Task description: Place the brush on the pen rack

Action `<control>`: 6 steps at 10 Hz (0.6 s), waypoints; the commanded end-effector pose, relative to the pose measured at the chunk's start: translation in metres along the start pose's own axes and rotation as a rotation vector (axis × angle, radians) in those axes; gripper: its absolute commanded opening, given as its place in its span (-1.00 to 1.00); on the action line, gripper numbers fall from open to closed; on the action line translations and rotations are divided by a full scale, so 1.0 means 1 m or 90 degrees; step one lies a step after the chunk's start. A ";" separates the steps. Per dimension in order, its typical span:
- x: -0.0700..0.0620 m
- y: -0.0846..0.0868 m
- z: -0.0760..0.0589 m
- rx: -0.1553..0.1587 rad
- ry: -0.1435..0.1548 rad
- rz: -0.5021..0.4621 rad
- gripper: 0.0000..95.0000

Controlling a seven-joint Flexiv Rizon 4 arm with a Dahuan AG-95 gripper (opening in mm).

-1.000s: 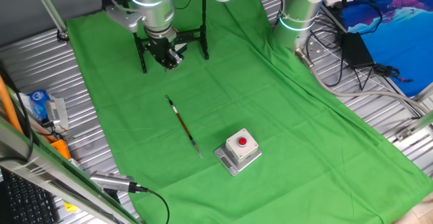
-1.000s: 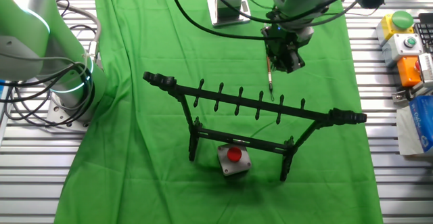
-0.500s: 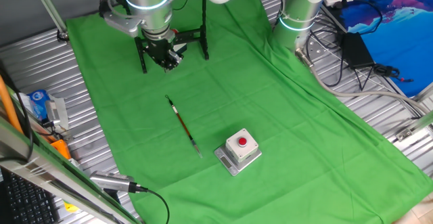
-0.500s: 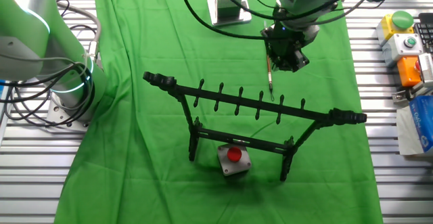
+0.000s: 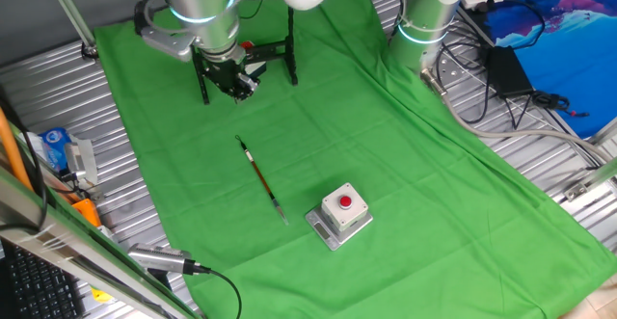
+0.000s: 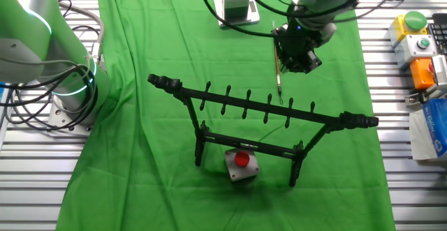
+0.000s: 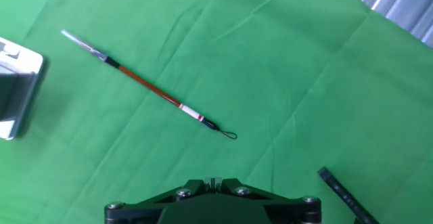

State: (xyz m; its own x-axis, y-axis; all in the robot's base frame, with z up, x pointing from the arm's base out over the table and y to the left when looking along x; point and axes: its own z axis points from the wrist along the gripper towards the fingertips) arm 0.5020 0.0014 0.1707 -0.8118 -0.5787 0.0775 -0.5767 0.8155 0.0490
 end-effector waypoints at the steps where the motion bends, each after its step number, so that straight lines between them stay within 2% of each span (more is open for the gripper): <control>1: 0.002 0.001 0.000 -0.007 -0.005 -0.002 -1.00; 2: 0.002 0.001 0.000 -0.007 -0.002 -0.002 -1.00; 3: 0.002 0.001 0.000 -0.011 0.000 -0.015 -0.60; 4: -0.001 0.003 -0.001 -0.014 -0.005 -0.043 0.20; 5: -0.009 0.007 -0.002 -0.011 -0.005 -0.073 0.60; 6: -0.018 0.012 -0.002 -0.010 -0.006 -0.090 0.60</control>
State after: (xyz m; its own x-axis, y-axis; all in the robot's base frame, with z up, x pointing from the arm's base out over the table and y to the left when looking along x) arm 0.5085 0.0196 0.1715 -0.7618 -0.6428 0.0808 -0.6383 0.7660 0.0764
